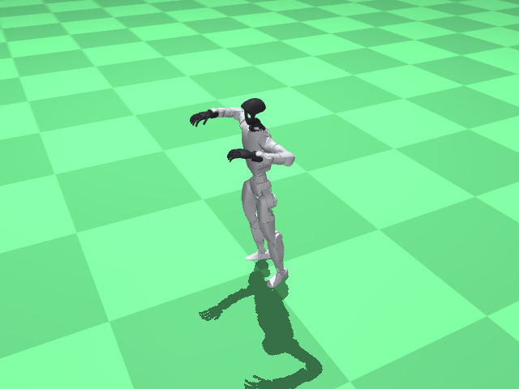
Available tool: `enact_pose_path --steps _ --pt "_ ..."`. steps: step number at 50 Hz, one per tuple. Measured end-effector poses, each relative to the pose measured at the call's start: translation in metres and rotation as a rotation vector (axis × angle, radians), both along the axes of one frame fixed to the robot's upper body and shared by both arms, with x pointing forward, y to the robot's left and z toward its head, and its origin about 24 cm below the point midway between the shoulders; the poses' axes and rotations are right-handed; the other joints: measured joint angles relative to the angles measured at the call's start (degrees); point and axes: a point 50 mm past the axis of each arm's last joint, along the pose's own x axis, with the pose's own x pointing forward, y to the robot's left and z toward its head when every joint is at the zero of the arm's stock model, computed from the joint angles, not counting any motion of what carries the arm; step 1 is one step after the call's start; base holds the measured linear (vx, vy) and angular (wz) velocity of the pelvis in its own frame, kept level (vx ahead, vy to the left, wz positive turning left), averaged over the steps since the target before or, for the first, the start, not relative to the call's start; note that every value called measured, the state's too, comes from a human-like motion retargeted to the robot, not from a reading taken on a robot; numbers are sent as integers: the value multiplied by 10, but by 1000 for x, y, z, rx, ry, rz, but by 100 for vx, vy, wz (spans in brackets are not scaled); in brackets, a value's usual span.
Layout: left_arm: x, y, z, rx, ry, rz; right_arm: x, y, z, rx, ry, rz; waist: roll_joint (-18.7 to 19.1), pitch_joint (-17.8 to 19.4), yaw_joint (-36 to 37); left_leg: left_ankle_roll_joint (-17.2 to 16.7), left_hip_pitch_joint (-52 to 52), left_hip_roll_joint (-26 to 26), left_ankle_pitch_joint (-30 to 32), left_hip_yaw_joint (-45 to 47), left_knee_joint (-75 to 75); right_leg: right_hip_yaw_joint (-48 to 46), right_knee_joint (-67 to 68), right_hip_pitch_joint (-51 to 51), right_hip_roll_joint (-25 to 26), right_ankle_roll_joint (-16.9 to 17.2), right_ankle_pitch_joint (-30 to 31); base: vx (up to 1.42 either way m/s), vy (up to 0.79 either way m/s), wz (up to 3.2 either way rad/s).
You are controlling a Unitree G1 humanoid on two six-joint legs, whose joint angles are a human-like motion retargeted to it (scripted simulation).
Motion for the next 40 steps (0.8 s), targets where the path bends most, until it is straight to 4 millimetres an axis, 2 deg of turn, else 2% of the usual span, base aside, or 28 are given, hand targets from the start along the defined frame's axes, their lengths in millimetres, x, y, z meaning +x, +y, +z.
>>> enact_pose_path --steps 10,40 --pt "3 -2 -4 -26 14 -22 -12 0 0 19 6 -4 10 -3 20 2 -1 -2 -4 1 -1 0 -3 -1 -1 0 0 0 0 0" --pt "6 -6 -5 -21 4 -41 -14 -4 1 22 0 -22 10 0 15 4 4 -8 -8 2 -5 -2 -6 4 -5 0 1 0 0 0"
